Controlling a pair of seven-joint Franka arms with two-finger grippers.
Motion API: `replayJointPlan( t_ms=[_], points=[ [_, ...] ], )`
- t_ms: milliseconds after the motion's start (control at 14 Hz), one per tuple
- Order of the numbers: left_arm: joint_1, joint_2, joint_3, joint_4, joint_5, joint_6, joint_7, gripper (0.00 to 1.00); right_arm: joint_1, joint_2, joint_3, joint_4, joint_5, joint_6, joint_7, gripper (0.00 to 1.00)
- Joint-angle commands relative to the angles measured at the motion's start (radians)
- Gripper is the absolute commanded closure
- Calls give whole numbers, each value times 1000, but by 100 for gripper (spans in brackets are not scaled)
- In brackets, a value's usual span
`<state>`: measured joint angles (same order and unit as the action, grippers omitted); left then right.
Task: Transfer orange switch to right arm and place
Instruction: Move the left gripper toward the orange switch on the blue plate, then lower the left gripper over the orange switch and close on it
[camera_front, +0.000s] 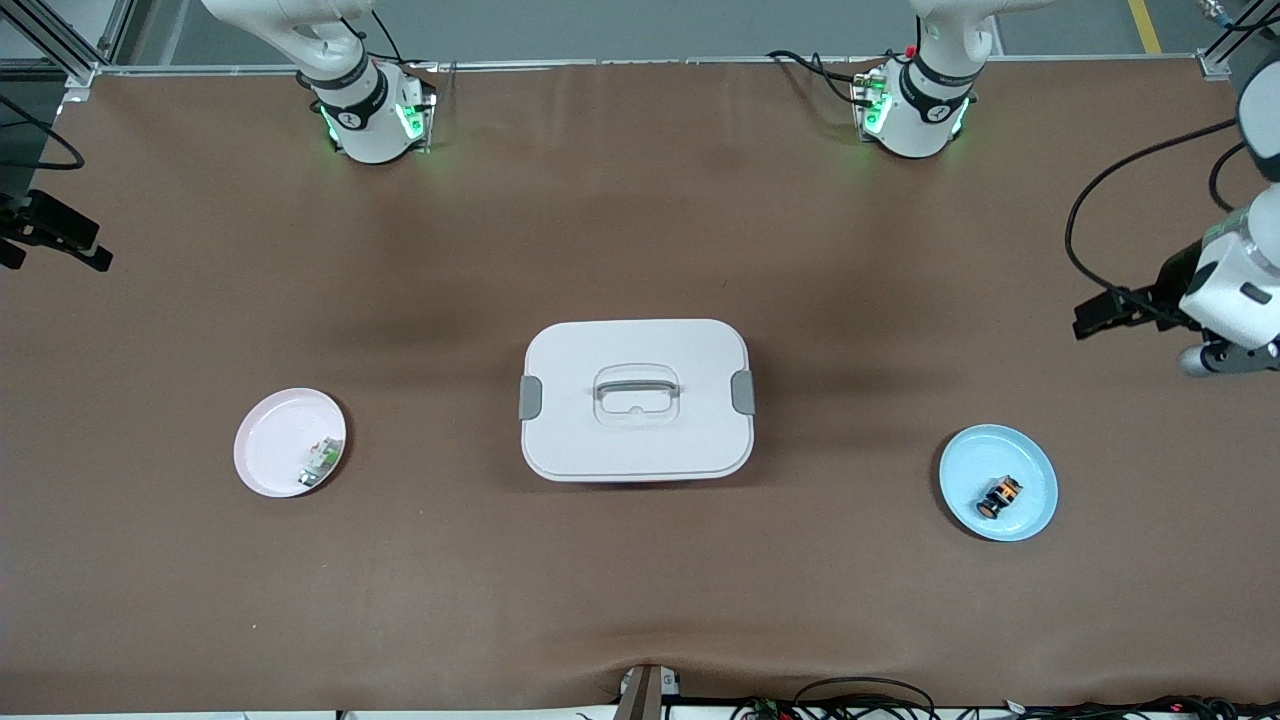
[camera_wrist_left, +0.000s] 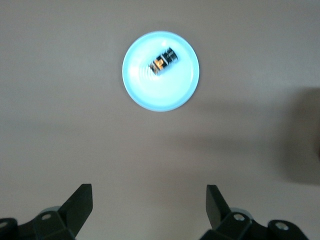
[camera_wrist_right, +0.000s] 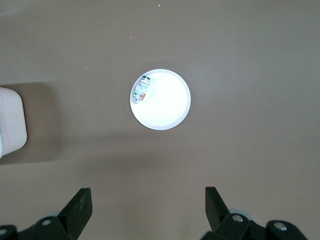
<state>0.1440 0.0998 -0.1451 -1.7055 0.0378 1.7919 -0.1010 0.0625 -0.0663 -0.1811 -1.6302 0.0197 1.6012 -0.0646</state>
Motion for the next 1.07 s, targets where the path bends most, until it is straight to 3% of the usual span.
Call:
replayJointPlan(
  t_ms=[0, 285, 570, 712, 997],
  points=[
    [3, 27, -4, -42, 5, 85, -3, 0, -3, 16, 2, 29, -7, -15, -3, 0],
    [40, 141, -4, -42, -26, 203, -61, 0, -4, 17, 2, 29, -6, -15, 2, 0],
    [32, 248, -4, -36, -16, 319, -300, 0, -1, 19, 2, 29, -6, -14, 2, 0],
    [26, 276, -10, -23, -16, 333, -414, 0, 0, 19, 2, 29, -7, -15, 2, 0],
    [22, 356, -10, 10, -19, 371, -442, 0, 0, 19, 2, 29, -7, -14, 2, 0]
  ],
)
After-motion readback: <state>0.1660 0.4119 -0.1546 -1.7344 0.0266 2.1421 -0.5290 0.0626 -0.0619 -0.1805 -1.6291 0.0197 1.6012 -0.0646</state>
